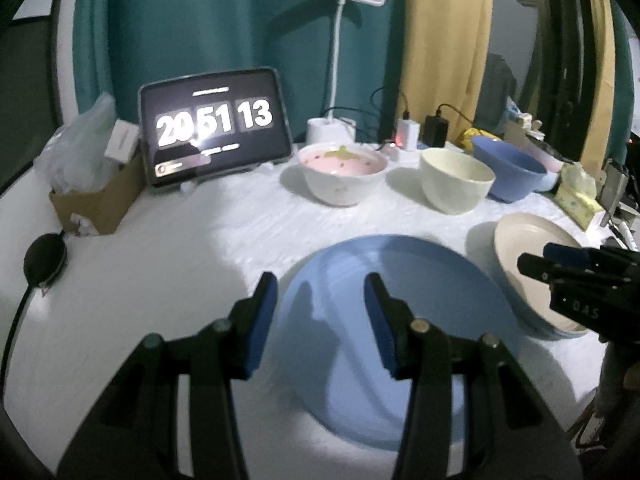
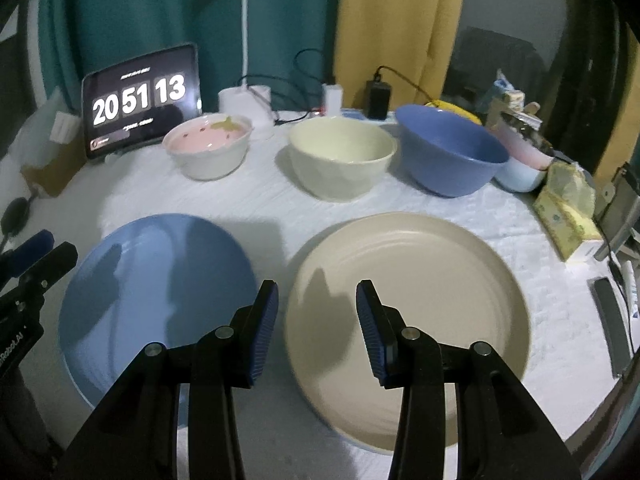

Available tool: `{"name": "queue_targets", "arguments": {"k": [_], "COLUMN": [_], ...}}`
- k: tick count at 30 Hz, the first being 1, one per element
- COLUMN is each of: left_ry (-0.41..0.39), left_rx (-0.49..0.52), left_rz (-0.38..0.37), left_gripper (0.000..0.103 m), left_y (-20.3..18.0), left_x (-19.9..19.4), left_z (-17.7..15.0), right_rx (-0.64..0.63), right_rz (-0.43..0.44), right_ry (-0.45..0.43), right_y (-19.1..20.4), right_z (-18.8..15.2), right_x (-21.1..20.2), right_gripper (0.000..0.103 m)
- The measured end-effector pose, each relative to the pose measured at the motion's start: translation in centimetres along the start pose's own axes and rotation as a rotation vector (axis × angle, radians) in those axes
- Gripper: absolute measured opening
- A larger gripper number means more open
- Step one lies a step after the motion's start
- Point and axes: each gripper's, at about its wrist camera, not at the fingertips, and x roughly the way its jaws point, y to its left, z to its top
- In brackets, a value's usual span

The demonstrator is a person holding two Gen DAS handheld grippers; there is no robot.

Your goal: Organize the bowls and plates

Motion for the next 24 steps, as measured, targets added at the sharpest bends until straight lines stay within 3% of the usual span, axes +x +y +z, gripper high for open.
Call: {"name": "queue_targets", "arguments": {"k": [9, 16, 24], "left_ry": [0.062, 0.132, 0.185], "left_rx": [-0.031, 0.028, 0.020], "left_rz": [0.007, 0.022, 0.001], "left_gripper": [0.047, 0.047, 0.047], "left_y": [1.7, 1.1, 1.5], "left_x": [1.5, 3.2, 4.1], "left_z": [-1.0, -1.7, -2.0], "right_rx": [-0.027, -0.030, -0.058], "right_rz": [0.022, 0.048, 0.022], "right_ry": [0.036, 0.084, 0.067], "right_y": [2.0, 2.7, 3.5], "right_z": [-0.2, -0.2, 0.1], "right_x": [1.5, 2.9, 3.8], "right_gripper": [0.043, 0.043, 0.043]}}
